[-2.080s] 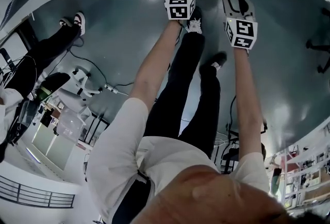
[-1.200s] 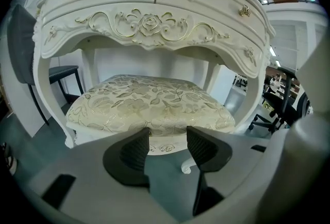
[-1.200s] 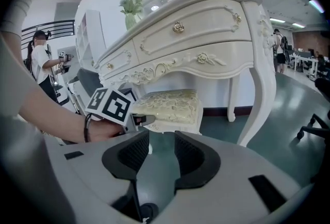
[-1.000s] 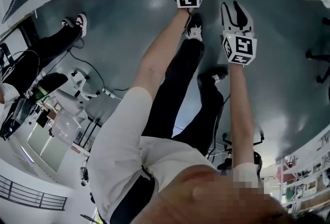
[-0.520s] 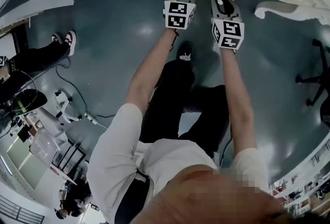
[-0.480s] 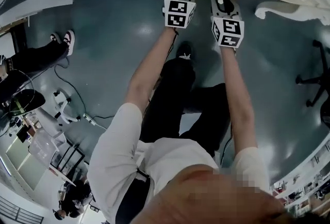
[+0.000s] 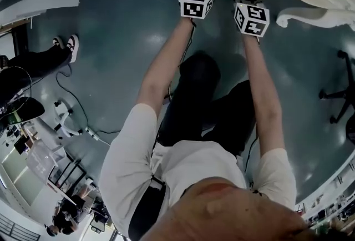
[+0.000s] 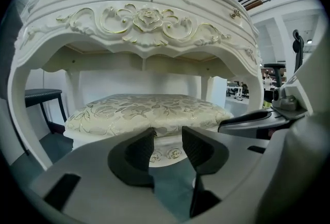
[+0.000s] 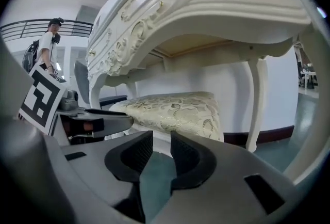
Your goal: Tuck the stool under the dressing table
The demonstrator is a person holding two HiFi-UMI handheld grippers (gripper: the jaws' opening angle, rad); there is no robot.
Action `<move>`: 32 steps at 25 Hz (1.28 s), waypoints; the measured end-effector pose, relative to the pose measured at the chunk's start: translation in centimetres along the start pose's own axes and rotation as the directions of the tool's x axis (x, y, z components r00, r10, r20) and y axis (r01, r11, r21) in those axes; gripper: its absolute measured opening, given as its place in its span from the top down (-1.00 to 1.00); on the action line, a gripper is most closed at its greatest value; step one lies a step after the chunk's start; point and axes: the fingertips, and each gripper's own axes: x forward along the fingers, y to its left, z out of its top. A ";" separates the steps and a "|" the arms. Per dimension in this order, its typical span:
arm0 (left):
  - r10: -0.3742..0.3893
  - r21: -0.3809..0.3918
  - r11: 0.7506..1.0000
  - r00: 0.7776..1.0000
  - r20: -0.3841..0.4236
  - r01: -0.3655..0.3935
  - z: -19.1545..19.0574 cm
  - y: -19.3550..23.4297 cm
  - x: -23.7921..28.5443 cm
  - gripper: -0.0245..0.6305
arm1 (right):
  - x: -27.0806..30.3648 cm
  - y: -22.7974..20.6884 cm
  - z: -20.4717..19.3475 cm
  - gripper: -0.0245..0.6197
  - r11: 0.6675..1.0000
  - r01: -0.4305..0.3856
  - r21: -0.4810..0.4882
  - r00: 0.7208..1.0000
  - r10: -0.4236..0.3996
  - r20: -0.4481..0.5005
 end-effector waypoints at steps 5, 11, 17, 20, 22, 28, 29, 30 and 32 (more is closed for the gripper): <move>-0.021 0.014 1.000 1.000 -0.013 0.021 0.6 0.5 2.0 0.37 | 1.7 -1.4 0.7 0.53 1.000 0.019 0.014 1.000 -0.018 -0.005; -0.059 0.020 0.998 0.996 -0.060 0.060 1.2 0.3 4.2 0.37 | 3.6 -3.7 1.6 0.53 0.999 0.045 0.006 0.997 -0.045 -0.056; -0.035 0.030 0.999 0.995 -0.090 0.038 1.1 0.8 5.4 0.43 | 4.6 -3.4 1.4 0.46 0.998 0.054 0.034 0.992 -0.050 -0.112; -0.028 0.063 0.997 0.992 -0.121 0.036 1.7 0.6 4.6 0.42 | 3.5 -2.3 2.8 0.46 0.999 0.044 0.024 0.993 -0.041 -0.109; -0.019 0.074 0.997 0.991 -0.132 0.029 2.5 0.5 2.9 0.43 | 1.9 -1.1 3.6 0.46 0.999 0.030 0.012 0.993 -0.028 -0.116; 0.009 0.005 1.000 0.987 -0.162 -0.008 6.6 -0.1 -3.7 0.43 | -4.1 1.7 7.1 0.46 1.000 0.021 -0.002 0.983 -0.021 -0.182; 0.017 -0.015 1.000 0.986 -0.164 -0.020 7.6 -0.2 -4.8 0.43 | -5.3 2.2 8.2 0.46 1.000 0.020 -0.002 0.982 -0.020 -0.187; 0.024 -0.032 0.999 0.986 -0.166 -0.030 8.8 -0.5 -6.0 0.43 | -6.5 2.8 9.3 0.45 1.000 0.017 -0.004 0.982 -0.017 -0.190; 0.029 -0.051 0.998 0.985 -0.171 -0.038 11.2 -1.3 -8.2 0.43 | -9.0 3.9 11.6 0.46 1.000 0.010 -0.005 0.981 -0.011 -0.194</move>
